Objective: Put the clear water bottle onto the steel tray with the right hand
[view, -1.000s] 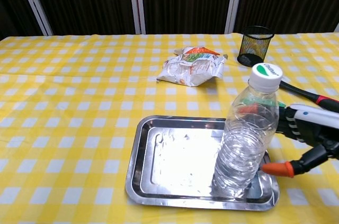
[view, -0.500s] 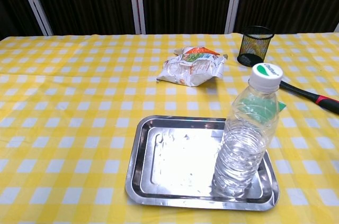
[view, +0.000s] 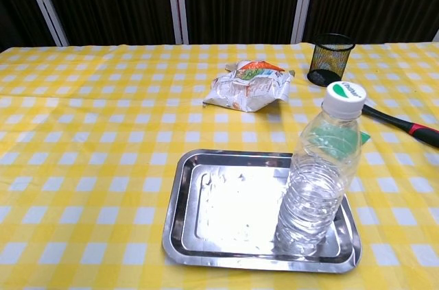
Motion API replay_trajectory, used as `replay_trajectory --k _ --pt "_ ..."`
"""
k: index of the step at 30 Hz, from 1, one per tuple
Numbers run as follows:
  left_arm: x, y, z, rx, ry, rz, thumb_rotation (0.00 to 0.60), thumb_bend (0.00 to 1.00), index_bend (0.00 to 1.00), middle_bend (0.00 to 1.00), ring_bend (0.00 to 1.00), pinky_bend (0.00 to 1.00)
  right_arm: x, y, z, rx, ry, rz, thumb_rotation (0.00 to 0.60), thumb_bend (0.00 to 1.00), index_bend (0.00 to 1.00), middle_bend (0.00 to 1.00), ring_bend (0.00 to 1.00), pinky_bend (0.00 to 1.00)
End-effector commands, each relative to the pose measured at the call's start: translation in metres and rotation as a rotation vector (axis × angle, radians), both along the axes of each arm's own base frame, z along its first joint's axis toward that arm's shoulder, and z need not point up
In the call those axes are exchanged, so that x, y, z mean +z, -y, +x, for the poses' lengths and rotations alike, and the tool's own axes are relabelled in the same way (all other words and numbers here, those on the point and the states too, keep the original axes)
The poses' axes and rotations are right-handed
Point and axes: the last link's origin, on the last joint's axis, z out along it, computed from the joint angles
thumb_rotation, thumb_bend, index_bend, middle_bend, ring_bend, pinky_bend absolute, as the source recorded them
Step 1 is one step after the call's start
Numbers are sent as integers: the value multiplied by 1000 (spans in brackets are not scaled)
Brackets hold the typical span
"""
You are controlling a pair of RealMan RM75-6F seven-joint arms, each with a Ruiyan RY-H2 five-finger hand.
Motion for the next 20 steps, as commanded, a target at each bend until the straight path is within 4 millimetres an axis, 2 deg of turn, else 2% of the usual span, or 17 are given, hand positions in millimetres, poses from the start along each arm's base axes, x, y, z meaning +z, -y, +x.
replay_trajectory --k 1,9,14,20 --pt "0 0 0 0 1 1 600 189 30 0 0 0 -6 -14 -20 -59 -168 -204 600 285 196 143 40 0" --pt "6 -1 -1 1 17 13 600 189 30 0 0 0 4 -22 -23 -125 -303 -267 600 278 196 143 12 0" --pt "6 -2 -2 -5 12 8 600 189 30 0 0 0 12 -24 -22 -153 -297 -283 600 275 196 143 11 0" --pt "4 -4 -4 5 0 3 600 189 30 0 0 0 10 -23 -21 -171 -291 -255 600 275 196 143 11 0"
